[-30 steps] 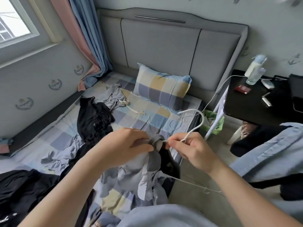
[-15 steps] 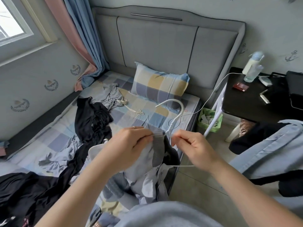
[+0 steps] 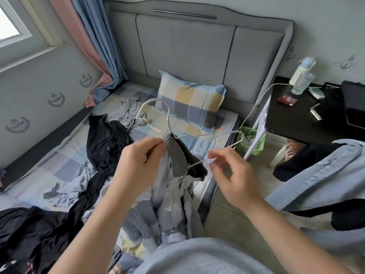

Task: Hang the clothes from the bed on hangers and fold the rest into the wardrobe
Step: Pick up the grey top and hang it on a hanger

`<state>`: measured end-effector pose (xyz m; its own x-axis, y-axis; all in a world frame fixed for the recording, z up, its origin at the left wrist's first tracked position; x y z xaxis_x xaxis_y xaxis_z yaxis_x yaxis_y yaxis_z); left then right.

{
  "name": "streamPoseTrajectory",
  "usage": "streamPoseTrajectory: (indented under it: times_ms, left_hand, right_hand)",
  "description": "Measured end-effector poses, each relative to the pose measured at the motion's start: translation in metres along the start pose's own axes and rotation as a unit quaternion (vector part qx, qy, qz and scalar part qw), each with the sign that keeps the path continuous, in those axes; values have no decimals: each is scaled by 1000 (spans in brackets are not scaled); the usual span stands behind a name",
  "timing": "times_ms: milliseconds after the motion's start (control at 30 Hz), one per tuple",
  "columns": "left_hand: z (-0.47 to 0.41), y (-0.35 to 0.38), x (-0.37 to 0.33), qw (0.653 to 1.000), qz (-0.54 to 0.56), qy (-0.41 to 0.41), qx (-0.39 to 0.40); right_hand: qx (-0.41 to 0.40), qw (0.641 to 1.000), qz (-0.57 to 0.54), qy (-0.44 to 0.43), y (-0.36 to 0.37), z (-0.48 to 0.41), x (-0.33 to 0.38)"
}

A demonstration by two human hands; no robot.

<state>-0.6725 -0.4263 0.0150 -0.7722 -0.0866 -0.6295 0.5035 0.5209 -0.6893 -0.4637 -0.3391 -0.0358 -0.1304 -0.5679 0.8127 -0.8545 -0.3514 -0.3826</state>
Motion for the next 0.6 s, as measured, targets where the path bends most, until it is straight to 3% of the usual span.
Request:
streamPoseTrajectory:
  times_ms: [133,400,600]
  left_hand:
    - [0,2,-5,998,43,-31,-26]
    - [-3,0,0,995,78,-62,-33]
    - [6,10,6,995,85,-47,-5]
  right_hand:
    - [175,976,-42,122,55,5,-22]
    - [149,983,-99,45,67,11,-11]
    - [265,945,-27,188,72,28,-51]
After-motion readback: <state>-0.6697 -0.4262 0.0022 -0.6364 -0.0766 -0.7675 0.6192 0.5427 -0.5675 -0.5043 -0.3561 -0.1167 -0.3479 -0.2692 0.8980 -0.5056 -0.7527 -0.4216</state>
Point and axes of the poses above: each hand's wrist, its own z-axis away from the middle knuckle, its own y-axis out of the palm, x = y × z, the point moved 7 cm from there along -z, towards the middle knuckle, and after that the axes turned 7 degrees about -z, right-handed, at the moved point
